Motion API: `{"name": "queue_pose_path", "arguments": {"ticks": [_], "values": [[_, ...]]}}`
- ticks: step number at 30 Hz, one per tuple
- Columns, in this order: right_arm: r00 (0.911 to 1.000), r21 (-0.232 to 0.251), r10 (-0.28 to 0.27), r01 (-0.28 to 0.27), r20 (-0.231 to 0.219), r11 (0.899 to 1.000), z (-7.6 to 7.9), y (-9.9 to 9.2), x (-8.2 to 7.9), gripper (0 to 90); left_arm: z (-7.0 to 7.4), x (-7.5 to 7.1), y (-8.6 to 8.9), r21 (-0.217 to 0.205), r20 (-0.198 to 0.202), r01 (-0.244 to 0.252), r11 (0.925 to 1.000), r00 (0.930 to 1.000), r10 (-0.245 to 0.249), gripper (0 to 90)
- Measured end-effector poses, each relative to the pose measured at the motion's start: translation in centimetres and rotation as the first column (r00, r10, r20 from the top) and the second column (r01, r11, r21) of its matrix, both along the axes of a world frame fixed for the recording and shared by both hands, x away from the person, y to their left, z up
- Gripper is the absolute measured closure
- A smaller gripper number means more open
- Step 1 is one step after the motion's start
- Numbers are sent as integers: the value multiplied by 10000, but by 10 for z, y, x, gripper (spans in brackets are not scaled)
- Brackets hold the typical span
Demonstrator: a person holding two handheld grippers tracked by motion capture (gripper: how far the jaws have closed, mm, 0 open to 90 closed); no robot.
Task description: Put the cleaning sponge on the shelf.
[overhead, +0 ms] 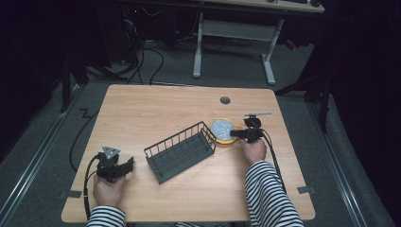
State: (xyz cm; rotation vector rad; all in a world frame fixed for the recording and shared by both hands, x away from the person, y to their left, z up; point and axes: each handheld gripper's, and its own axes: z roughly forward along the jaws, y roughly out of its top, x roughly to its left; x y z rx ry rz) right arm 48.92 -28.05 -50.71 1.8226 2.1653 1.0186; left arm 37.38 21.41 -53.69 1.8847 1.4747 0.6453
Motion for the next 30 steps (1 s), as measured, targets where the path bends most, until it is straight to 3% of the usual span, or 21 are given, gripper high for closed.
{"name": "queue_pose_path", "arguments": {"ticks": [7,16,30], "values": [[9999,-76,0,2,164,10000,1,2,-1,825,0,0,0,-5,-5,5,10000,10000,-6,327],[9986,19,-25,24,520,10000,11,0,-5,840,0,0,0,-6,-5,5,10000,10000,-5,326],[9915,92,7,-19,1303,10000,43,-19,-19,842,0,0,0,-3,-6,12,10000,10000,-12,326]]}}
